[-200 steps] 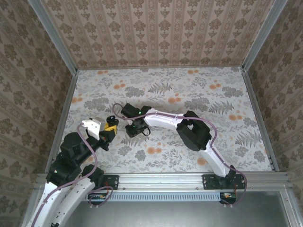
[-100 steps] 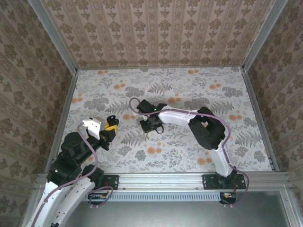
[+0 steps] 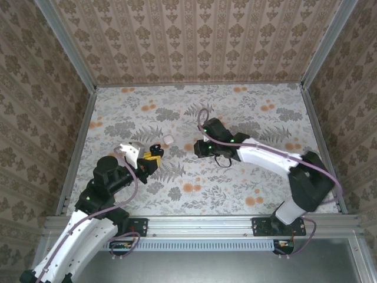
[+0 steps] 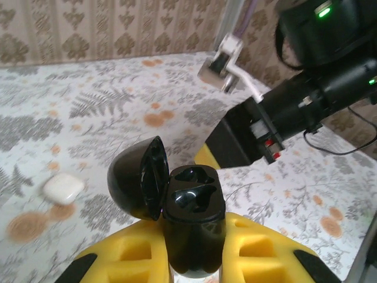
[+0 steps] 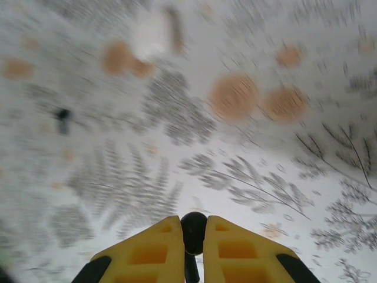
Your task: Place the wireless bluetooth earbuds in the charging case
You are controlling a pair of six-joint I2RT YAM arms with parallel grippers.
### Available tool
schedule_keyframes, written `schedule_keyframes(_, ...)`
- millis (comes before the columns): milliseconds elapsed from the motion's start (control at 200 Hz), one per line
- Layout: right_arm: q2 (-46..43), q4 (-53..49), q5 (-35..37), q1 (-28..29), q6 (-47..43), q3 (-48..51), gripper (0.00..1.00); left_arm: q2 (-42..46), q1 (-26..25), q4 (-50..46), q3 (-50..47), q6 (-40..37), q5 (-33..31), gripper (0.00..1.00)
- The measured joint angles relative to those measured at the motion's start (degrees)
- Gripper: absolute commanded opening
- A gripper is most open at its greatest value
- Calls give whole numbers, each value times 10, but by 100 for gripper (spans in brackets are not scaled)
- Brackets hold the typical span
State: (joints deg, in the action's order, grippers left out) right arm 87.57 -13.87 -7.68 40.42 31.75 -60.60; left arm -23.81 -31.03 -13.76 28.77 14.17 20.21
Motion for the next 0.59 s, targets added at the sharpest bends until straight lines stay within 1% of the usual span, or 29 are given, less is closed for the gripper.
schedule_keyframes(180,-145,82,0,17,-1,33,10,-13,0,113,-35,0,47,0)
schedule_keyframes(320,-219,146,6,64,-13,56,10,-19,-1,191,-63,0,67,0)
schedule_keyframes(445,-240,199,5,101,-20,64,10,-23,-2,238,-68,0,80,0)
schedule_keyframes(595,-230,260,1,124,-22,65,11,-23,-16,272,-68,0,88,0)
